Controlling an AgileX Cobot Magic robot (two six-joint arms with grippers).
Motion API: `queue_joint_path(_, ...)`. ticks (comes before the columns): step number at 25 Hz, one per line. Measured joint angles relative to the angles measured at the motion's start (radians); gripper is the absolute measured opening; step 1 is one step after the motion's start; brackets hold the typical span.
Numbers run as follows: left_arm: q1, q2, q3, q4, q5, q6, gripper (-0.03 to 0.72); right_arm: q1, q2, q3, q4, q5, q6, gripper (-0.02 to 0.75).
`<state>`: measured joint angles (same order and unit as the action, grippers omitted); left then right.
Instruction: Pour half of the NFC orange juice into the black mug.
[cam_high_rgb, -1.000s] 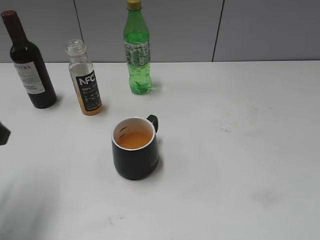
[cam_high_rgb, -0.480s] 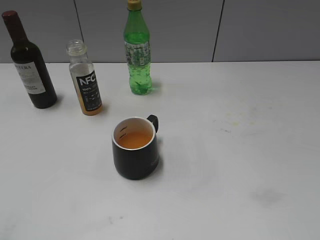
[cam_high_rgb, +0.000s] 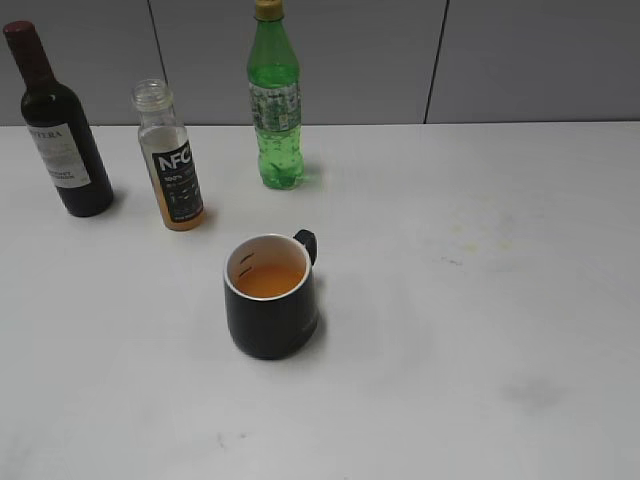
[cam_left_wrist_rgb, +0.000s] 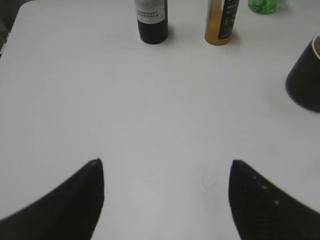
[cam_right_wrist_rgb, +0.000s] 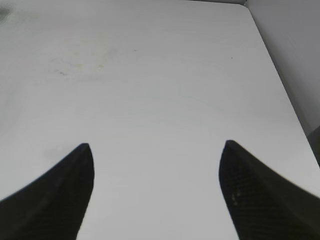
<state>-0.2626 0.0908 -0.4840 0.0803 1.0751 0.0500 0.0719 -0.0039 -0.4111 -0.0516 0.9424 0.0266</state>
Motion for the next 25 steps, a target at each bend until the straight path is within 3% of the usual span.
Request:
queue_joint_path(14, 0.004, -0.003, 0.0, -0.025, 0.004, 0.0, 0.589, 0.0, 0.0, 0.0, 0.0, 0.0, 0.0, 0.592)
queue_joint_path(25, 0.199, -0.081, 0.0, -0.025, 0.004, 0.0, 0.578, 0.0, 0.0, 0.0, 0.0, 0.0, 0.0, 0.592)
